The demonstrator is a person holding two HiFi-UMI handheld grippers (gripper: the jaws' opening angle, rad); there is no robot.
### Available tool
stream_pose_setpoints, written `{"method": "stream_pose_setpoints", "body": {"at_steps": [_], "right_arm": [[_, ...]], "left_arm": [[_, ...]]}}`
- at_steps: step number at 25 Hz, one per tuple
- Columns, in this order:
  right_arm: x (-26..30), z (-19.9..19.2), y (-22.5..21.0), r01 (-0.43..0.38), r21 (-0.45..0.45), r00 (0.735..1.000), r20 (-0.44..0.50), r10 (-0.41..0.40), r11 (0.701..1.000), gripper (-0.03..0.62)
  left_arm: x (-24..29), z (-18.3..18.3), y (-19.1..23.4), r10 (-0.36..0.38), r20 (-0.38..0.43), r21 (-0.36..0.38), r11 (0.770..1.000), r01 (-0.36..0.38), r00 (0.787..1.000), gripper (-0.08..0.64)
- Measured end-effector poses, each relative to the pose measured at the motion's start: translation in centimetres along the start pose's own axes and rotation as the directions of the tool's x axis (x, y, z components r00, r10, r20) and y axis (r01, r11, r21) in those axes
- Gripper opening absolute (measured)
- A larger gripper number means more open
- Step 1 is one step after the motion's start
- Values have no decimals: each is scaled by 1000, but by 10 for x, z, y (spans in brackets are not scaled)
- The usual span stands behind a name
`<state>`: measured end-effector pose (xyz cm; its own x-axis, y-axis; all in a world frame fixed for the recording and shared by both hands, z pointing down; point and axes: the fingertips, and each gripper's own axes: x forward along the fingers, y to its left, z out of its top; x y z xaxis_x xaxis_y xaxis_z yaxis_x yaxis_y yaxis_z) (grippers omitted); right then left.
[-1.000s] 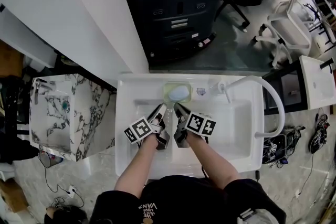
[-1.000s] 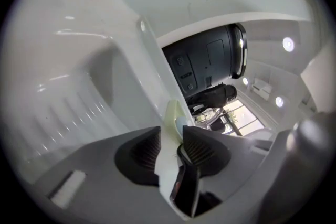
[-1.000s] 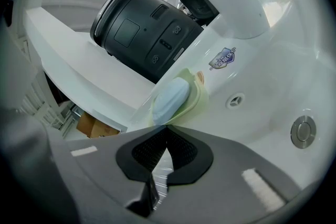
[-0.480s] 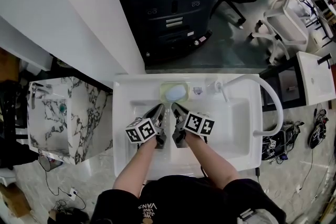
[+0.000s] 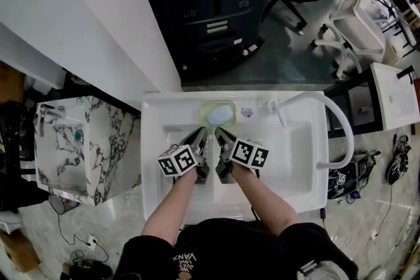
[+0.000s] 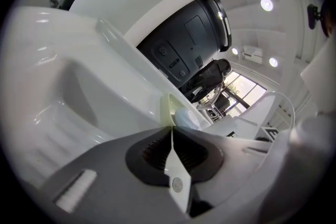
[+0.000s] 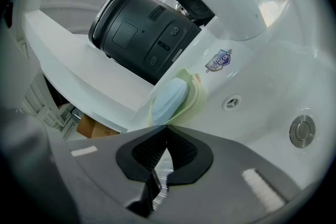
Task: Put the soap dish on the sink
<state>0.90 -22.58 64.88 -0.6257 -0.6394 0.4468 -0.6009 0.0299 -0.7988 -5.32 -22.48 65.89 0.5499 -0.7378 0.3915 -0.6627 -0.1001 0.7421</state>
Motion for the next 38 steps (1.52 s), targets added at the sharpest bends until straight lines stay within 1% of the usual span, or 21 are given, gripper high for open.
{"method": "stream_pose_setpoints", "body": {"at_steps": [6, 10, 12, 16, 20, 25, 30, 38], "right_arm": [[-7, 1, 3, -2, 6, 1000, 14, 2, 1000, 2], [-22, 4, 5, 11, -5, 999, 44, -10, 1000, 2], [-31, 5, 5, 22, -16, 998, 55, -21, 1000, 3], [-53, 2, 7, 38, -24, 996, 87, -36, 999, 2], [-76, -2, 10, 54, -46, 990, 132, -48, 997, 3], [-105, -10, 13, 80, -59, 979, 192, -68, 995, 3], [-134, -20, 13, 110, -78, 965, 246, -88, 991, 2], [-171, -36, 27, 146, -133, 947, 305, -99, 980, 2]], "left_arm": [[-5, 2, -4, -11, -3, 3, 1000, 11, 1000, 63], [-17, 4, -11, -34, -6, 14, 999, 34, 999, 63], [-23, 5, -17, -44, -9, 29, 999, 44, 999, 62], [-38, 7, -32, -75, -12, 83, 994, 75, 997, 55], [-51, 4, -45, -98, -33, 137, 985, 102, 995, 54], [-68, -4, -62, -144, -58, 164, 975, 152, 988, 54], [-88, -15, -78, -187, -87, 200, 959, 202, 978, 54], [-118, -26, -89, -216, -126, 270, 932, 242, 968, 52]]}}
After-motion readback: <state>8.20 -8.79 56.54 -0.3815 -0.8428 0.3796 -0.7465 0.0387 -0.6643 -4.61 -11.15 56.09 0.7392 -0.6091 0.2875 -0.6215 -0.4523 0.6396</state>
